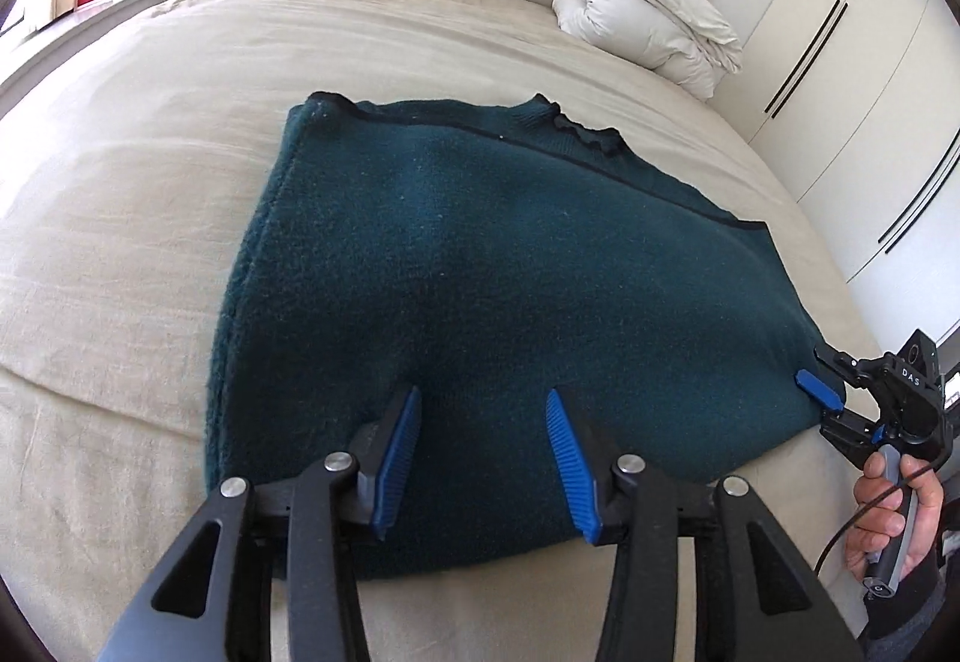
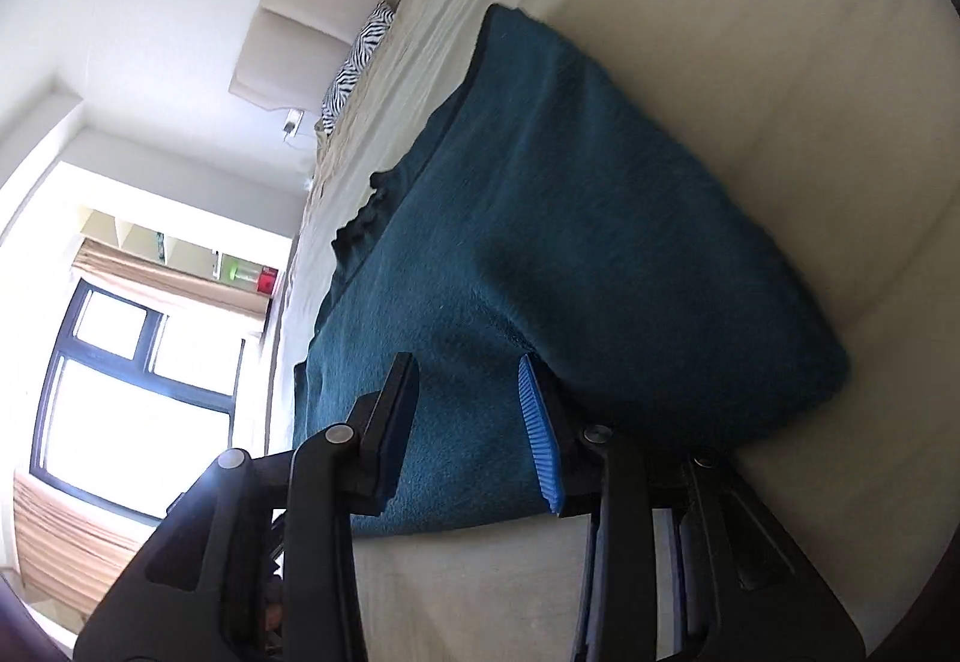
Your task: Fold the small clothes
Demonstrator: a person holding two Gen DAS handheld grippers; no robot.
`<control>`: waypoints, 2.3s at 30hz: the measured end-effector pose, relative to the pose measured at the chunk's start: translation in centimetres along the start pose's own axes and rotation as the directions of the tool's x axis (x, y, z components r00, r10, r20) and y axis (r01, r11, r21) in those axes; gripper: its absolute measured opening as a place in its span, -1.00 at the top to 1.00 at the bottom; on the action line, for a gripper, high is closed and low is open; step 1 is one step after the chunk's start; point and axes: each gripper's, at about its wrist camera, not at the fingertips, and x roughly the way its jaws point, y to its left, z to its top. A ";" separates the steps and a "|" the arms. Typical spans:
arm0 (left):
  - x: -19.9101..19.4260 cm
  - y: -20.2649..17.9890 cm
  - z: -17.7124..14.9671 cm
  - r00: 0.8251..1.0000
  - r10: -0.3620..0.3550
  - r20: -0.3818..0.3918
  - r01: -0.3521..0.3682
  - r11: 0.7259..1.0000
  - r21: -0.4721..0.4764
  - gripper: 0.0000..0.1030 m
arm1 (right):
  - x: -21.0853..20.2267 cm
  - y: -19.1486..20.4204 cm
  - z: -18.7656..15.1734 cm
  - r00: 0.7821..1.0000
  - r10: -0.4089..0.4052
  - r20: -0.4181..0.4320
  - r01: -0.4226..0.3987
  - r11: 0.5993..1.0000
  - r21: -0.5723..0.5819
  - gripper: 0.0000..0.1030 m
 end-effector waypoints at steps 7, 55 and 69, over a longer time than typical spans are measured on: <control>-5.7 6.8 1.0 0.989 0.054 0.137 -0.025 0.978 -0.207 -0.60 | -7.2 0.8 0.0 0.991 -0.025 0.134 0.027 1.000 -0.014 0.08; -0.1 5.1 7.8 0.873 -0.485 -0.059 0.409 0.792 -0.454 0.73 | 22.4 18.6 -4.9 0.889 0.173 -0.424 -0.218 0.974 -0.061 -0.06; 9.1 -16.2 9.3 0.802 -0.553 -0.228 0.510 0.831 -0.220 0.59 | 11.1 7.7 7.5 0.938 0.290 -0.190 -0.266 0.953 0.146 -0.40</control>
